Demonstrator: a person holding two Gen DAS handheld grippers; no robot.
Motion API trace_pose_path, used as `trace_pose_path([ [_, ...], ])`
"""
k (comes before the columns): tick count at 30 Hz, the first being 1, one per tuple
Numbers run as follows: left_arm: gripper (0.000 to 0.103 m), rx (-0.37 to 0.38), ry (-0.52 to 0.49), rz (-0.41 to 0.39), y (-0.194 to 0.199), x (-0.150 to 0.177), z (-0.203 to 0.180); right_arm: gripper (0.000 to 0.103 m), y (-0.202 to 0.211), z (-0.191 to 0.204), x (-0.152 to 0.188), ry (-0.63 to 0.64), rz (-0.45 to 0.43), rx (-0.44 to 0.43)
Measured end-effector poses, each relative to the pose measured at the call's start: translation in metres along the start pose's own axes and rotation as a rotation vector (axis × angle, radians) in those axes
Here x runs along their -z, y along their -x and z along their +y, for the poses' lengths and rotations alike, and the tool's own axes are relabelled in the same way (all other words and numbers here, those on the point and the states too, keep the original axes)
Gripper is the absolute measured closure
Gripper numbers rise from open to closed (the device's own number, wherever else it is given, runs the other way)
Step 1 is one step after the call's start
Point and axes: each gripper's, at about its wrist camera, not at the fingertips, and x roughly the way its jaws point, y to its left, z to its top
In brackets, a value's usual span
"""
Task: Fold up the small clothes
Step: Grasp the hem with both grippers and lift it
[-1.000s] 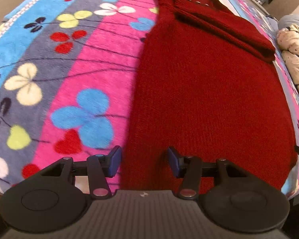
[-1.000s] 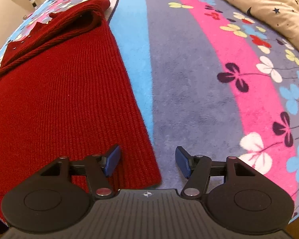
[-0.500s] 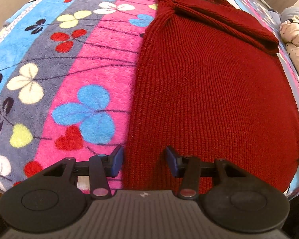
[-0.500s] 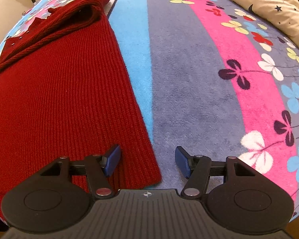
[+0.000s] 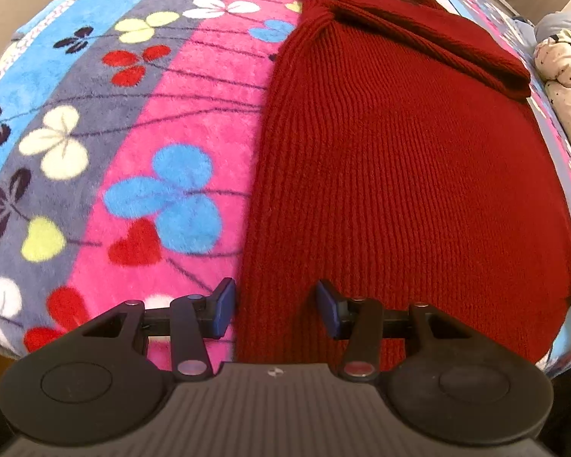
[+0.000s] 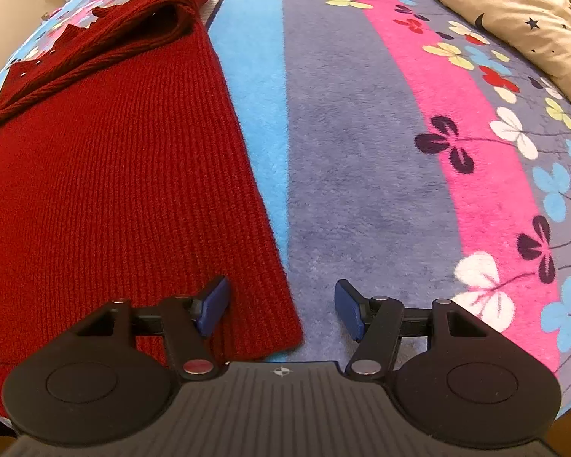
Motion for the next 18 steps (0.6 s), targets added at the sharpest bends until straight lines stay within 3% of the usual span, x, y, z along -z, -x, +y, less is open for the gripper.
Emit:
trace_pose_path([
  [3, 0.063, 0.002, -0.013, -0.004, 0.001, 0.003, -0.003, 0.043, 0.000, 0.001, 0.000, 0.003, 0.006, -0.015],
  [5, 0.077, 0.011, -0.010, -0.013, 0.003, 0.003, -0.003, 0.066, 0.000, 0.001, 0.000, 0.006, 0.007, -0.047],
  [8, 0.082, 0.029, 0.003, -0.053, 0.012, 0.003, -0.001, 0.079, 0.004, 0.006, 0.001, 0.029, -0.007, -0.086],
  [12, 0.080, 0.087, 0.033, -0.075, 0.020, 0.004, 0.000, 0.079, 0.007, 0.002, 0.000, 0.002, -0.014, -0.114],
  [18, 0.080, 0.030, 0.007, -0.010, 0.005, 0.005, -0.005, 0.075, 0.002, 0.011, 0.001, 0.038, 0.004, -0.086],
])
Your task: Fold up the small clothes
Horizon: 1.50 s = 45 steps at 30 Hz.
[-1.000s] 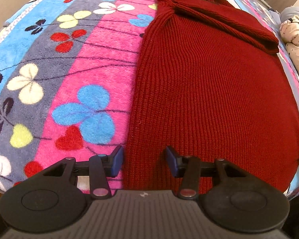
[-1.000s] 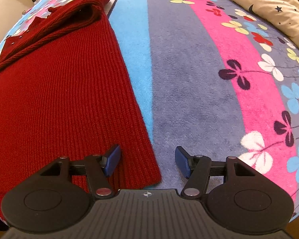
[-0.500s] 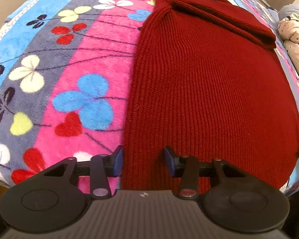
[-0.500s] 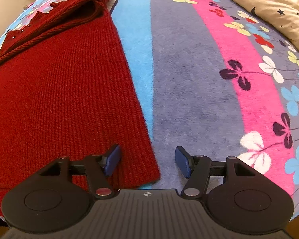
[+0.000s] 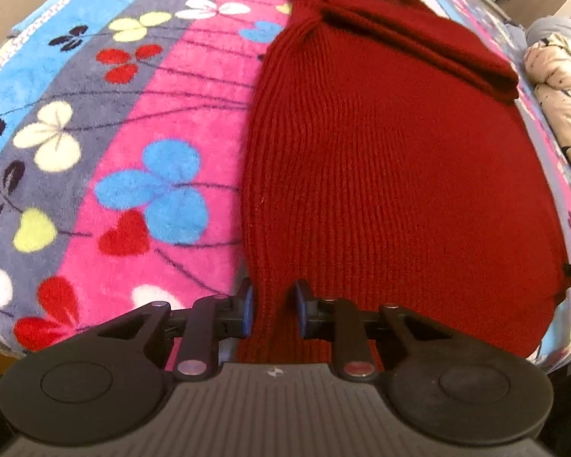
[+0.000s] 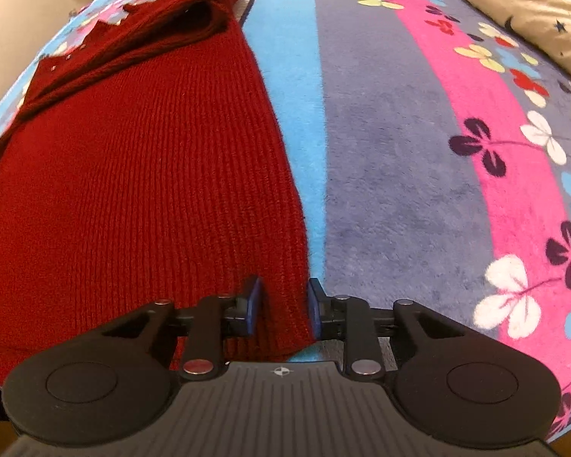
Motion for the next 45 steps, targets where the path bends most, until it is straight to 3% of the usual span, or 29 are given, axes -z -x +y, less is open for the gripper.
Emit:
trace_pose_path([
  [3, 0.080, -0.004, -0.003, -0.001, -0.001, 0.001, 0.000, 0.075, -0.001, 0.001, 0.000, 0.006, -0.001, 0.002],
  [6, 0.090, -0.004, -0.004, -0.025, 0.003, 0.002, 0.001, 0.091, 0.002, -0.001, 0.000, 0.008, -0.020, -0.019],
  [7, 0.092, 0.003, -0.008, -0.038, 0.006, 0.002, 0.000, 0.091, 0.006, -0.001, 0.000, 0.005, -0.037, -0.034],
  [12, 0.095, 0.076, -0.051, -0.164, 0.036, 0.003, -0.007, 0.093, 0.042, -0.010, 0.000, -0.098, -0.173, -0.187],
  [20, 0.097, 0.217, -0.108, -0.362, 0.121, 0.006, -0.004, 0.096, 0.123, -0.037, 0.018, -0.300, -0.425, -0.416],
  [26, 0.098, 0.351, -0.047, -0.466, 0.201, 0.023, 0.034, 0.097, 0.191, -0.039, 0.054, -0.269, -0.538, -0.541],
  [29, 0.097, 0.388, -0.003, -0.486, 0.222, 0.025, 0.052, 0.097, 0.220, -0.048, 0.080, -0.285, -0.610, -0.624],
  [33, 0.097, 0.383, 0.049, -0.446, 0.199, 0.001, 0.058, 0.097, 0.210, -0.071, 0.081, -0.405, -0.632, -0.650],
  [36, 0.097, 0.360, 0.062, -0.408, 0.162, -0.036, 0.055, 0.097, 0.172, -0.081, 0.048, -0.509, -0.575, -0.625],
  [41, 0.097, 0.262, 0.089, -0.337, 0.074, -0.112, 0.055, 0.097, 0.097, -0.079, -0.032, -0.543, -0.460, -0.419],
  [43, 0.096, 0.203, 0.063, -0.323, 0.043, -0.127, 0.055, 0.097, 0.062, -0.074, -0.052, -0.555, -0.404, -0.350],
  [45, 0.096, 0.158, 0.078, -0.261, 0.016, -0.132, 0.057, 0.097, 0.035, -0.065, -0.056, -0.532, -0.361, -0.280],
])
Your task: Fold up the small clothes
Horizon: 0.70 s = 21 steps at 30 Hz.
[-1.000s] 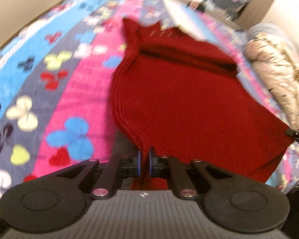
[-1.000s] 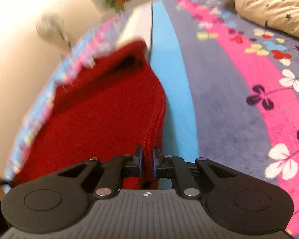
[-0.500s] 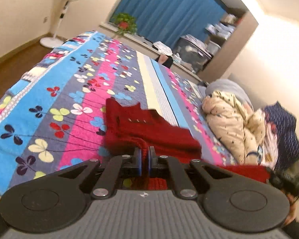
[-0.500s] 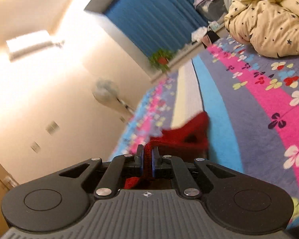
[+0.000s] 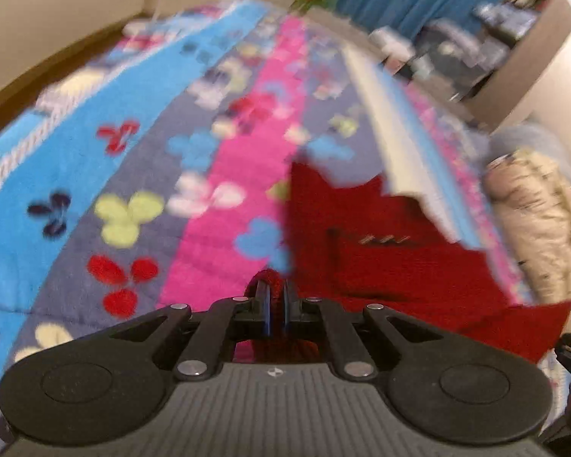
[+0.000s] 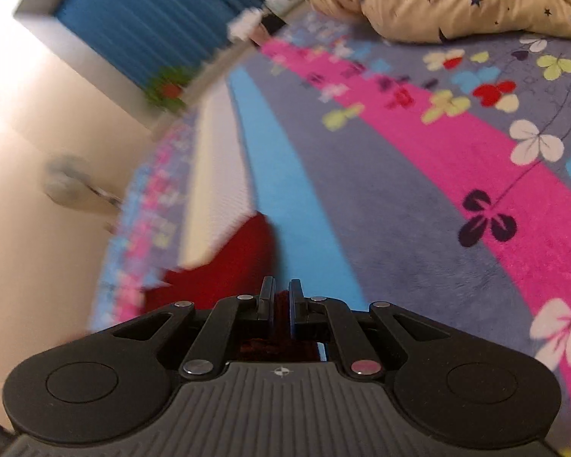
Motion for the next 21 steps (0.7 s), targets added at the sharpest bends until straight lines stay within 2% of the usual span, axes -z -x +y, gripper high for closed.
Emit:
trace_pose_path([
  [2, 0.096, -0.013, -0.012, 0.014, -0.008, -0.001, 0.000, 0.097, -0.021, -0.007, 0.013, -0.053, 0.080, 0.082],
  [3, 0.095, -0.019, -0.024, 0.002, -0.009, -0.002, -0.001, 0.097, -0.027, -0.006, 0.015, -0.072, 0.082, 0.099],
  [7, 0.089, -0.016, 0.014, -0.017, -0.008, -0.005, 0.007, 0.097, -0.033, 0.007, 0.019, 0.012, 0.069, 0.158],
  [11, 0.089, -0.029, 0.051, -0.060, 0.003, -0.010, 0.013, 0.096, -0.032, 0.003, 0.016, 0.023, 0.055, 0.163],
  [13, 0.089, -0.032, 0.064, -0.067, 0.007, -0.011, 0.018, 0.095, -0.026, 0.002, 0.014, 0.055, 0.028, 0.192],
  [15, 0.083, -0.054, 0.061, -0.060, 0.011, -0.011, 0.020, 0.095, -0.017, -0.003, 0.008, 0.052, 0.005, 0.215],
  [17, 0.059, -0.132, 0.029, -0.017, 0.008, -0.009, 0.023, 0.095, -0.010, -0.009, 0.007, 0.052, -0.016, 0.238],
  [19, 0.057, -0.225, -0.031, 0.032, 0.005, -0.003, 0.024, 0.095, -0.008, -0.011, 0.007, 0.097, -0.017, 0.263],
  [21, 0.056, -0.216, -0.092, 0.046, 0.007, 0.002, 0.020, 0.095, -0.006, -0.012, 0.009, 0.142, 0.007, 0.253],
])
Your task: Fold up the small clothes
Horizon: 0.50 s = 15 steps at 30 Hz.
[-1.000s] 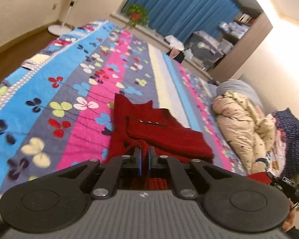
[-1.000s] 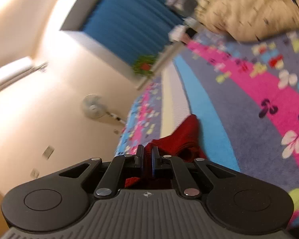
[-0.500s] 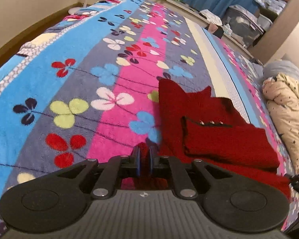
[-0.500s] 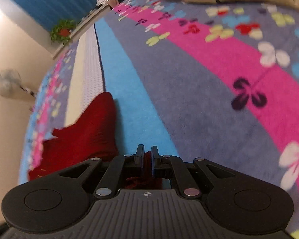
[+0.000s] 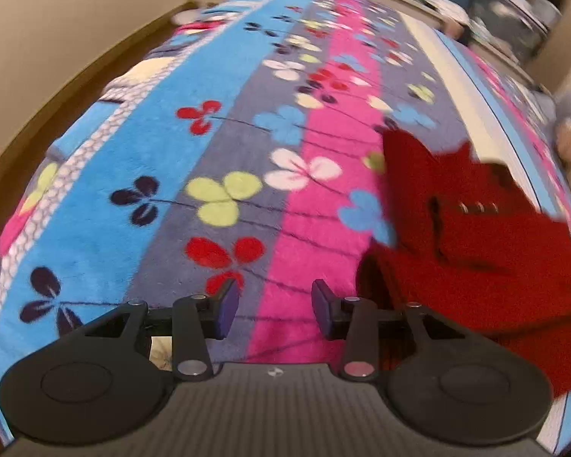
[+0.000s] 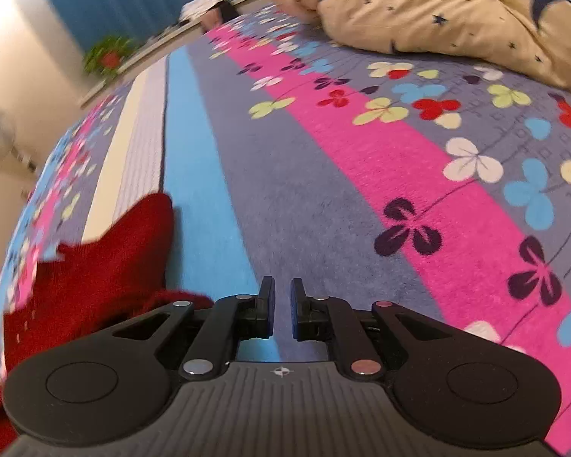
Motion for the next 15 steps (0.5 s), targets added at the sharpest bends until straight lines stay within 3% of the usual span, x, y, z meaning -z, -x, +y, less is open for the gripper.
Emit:
trace_pose_path([
  [3, 0.044, 0.097, -0.108, 0.008, 0.004, 0.010, -0.014, 0.081, -0.002, -0.001, 0.005, 0.082, 0.069, -0.050],
  [4, 0.044, 0.107, -0.159, 0.014, 0.004, 0.014, -0.021, 0.072, -0.003, 0.001, 0.008, 0.117, 0.092, -0.059],
  [7, 0.044, 0.080, -0.259, -0.002, 0.003, 0.020, -0.040, 0.065, -0.005, 0.011, 0.016, 0.216, 0.127, -0.068],
  [15, 0.043, 0.083, -0.221, -0.025, -0.015, -0.001, -0.060, 0.054, -0.022, 0.051, 0.030, 0.396, 0.166, -0.053],
])
